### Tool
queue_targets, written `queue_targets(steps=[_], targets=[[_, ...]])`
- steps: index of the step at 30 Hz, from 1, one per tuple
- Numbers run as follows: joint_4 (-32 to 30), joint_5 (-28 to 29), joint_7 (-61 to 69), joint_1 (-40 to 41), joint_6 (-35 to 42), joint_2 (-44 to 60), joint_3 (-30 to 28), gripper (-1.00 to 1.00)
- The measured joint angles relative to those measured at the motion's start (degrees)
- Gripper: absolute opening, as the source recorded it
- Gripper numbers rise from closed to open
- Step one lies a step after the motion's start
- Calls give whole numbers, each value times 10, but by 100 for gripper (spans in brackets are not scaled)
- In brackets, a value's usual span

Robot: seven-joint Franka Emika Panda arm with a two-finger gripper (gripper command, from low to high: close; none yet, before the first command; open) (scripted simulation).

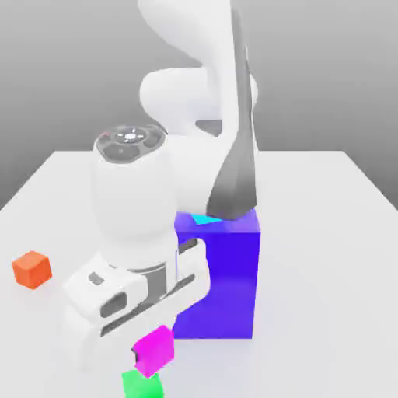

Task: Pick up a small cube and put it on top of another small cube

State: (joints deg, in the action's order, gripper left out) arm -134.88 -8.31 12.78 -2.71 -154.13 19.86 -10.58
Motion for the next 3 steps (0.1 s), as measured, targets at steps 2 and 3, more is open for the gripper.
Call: queue_targets(steps=[2, 3], targets=[[0, 0, 0, 0, 0, 0, 0, 100], [0, 0, 0, 0, 0, 0, 0, 100]])
